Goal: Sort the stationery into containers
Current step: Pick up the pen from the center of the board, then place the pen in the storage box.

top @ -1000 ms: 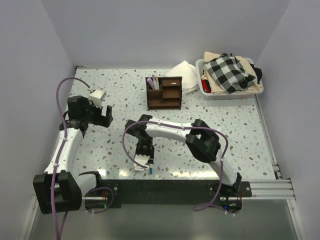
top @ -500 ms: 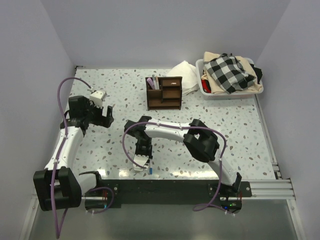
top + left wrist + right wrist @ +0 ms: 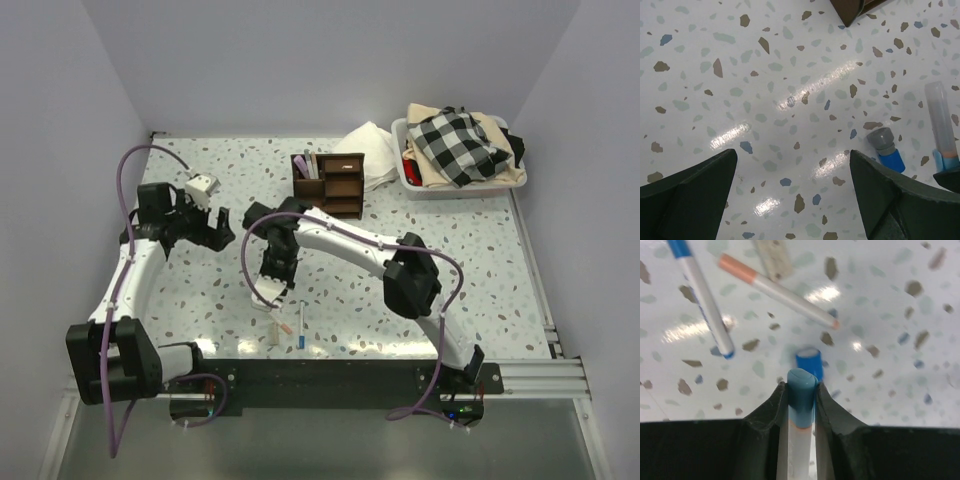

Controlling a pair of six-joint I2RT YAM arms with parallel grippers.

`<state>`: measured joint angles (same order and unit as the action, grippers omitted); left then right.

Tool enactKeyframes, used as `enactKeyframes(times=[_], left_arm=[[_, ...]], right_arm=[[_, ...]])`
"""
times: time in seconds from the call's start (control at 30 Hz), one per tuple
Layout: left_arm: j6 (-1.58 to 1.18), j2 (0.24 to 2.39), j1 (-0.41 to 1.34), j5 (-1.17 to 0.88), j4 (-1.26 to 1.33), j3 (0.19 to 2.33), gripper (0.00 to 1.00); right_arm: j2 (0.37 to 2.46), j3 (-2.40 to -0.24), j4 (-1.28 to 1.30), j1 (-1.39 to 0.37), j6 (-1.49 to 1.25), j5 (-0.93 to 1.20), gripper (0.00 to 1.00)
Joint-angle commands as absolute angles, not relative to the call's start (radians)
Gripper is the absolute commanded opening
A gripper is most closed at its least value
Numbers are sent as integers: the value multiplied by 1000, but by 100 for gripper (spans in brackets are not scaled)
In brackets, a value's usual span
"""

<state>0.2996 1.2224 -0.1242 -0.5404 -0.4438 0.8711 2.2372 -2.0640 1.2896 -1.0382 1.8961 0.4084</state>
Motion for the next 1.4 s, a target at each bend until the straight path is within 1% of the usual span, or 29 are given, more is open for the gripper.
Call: enactKeyframes(times=[0.0,0.07,0.1,0.13,0.2,0.23,0.27,0.3,0.33,0.37,0.4,0.43,0.47,0.5,0.57,0.6,0.63,0.67,0.83,1.0,1.23,1.37], left_arm=[[321,1267,-133,-640,-442,953,100],[243,1276,-133,-572,-396,942,100],[215,1290,-133,-543,-346,933,99],[181,1299,-133,-466,-321,913,98],[140,1350,-133,-417,-307,908,96],[135,1371,-135,-394,-310,910,94],[141,1394,-133,-390,-313,911,91],[146,1441,-133,-388,-325,916,85],[146,1468,-133,-393,-336,926,82],[153,1492,-135,-405,-351,939,78],[163,1543,-135,-422,-388,952,65],[167,1566,-135,-451,-408,984,58],[164,1601,-135,-462,-431,998,51],[164,1612,-135,-483,-437,1014,37],[163,1627,-132,-497,-442,1022,26],[163,1631,-133,-508,-443,1031,12],[164,1637,-132,-517,-449,1035,5],[176,1647,-132,-526,-466,1040,0],[204,1655,-130,-613,-503,1037,0],[232,1660,-120,-597,-531,1022,0],[255,1666,-100,-594,-537,986,0],[271,1675,-69,-594,-534,969,0]], right_arm=[[2186,-2264,1439,-996,1769,387,0],[2189,-2319,1372,-962,1659,382,0],[2187,-2366,1332,-951,1550,382,0],[2184,-2382,1224,-936,1486,388,0],[2169,-2381,1073,-876,1338,397,0],[2148,-2364,904,-855,1172,406,0],[2132,-2343,812,-801,1082,417,0],[2119,-2288,717,-772,984,429,0],[2093,-2255,519,-740,759,452,0],[2083,-2223,420,-674,636,456,0],[2079,-2180,331,-643,401,453,0],[2089,-2175,211,-585,299,454,0],[2104,-2181,177,-559,214,460,0],[2124,-2215,143,-536,83,471,0],[2173,-2249,123,-485,6,494,0],[2183,-2250,82,-474,-50,489,0],[2189,-2241,57,-460,-64,488,0],[2194,-2231,28,-456,-74,488,0],[2210,-2188,-124,-442,-178,500,0],[2215,-2094,-277,-443,-297,543,0],[2191,-2017,-316,-463,-241,584,0],[2142,-1922,-353,-474,-154,591,0]])
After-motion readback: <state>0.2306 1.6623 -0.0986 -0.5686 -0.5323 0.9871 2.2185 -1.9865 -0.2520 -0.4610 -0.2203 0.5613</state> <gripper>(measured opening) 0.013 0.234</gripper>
